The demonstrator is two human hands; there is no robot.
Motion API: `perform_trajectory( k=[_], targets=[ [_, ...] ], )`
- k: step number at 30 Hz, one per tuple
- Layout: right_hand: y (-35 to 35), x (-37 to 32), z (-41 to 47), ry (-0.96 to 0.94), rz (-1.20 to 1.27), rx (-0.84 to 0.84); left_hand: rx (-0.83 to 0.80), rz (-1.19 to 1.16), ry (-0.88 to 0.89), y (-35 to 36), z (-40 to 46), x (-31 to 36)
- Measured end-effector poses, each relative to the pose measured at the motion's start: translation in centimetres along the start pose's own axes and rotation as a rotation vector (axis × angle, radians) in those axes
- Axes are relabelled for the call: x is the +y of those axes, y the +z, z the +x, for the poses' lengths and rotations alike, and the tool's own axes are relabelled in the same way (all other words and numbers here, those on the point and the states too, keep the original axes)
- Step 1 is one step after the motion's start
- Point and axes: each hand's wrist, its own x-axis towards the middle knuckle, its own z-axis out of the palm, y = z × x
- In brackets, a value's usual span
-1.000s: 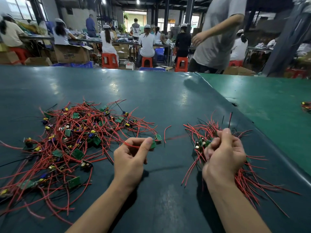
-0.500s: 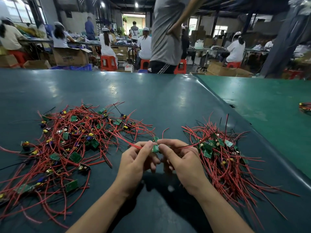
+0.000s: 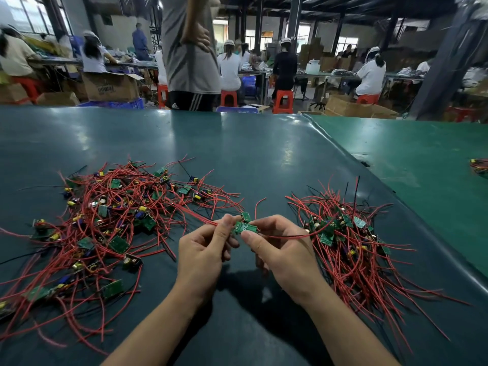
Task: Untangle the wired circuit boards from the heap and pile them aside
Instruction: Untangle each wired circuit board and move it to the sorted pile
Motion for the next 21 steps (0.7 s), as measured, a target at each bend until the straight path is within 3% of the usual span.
perform_trajectory(
  k=[5,10,21],
  targets=[
    [-0.3,-0.2,0.1,0.047,0.044,0.025,0.147,-0.025,-0.045,-0.9,1.2,-0.3],
    [0.1,-0.1,-0.2,0.048,-0.008,-0.065,0.191,-0.08,-0.086,-1.1,1.5,-0.6],
    [0.5,0.0,-0.3,0.046,0.017,-0.096,0.264,-0.114,-0.139,-1.0,1.7,-0.7]
  ],
)
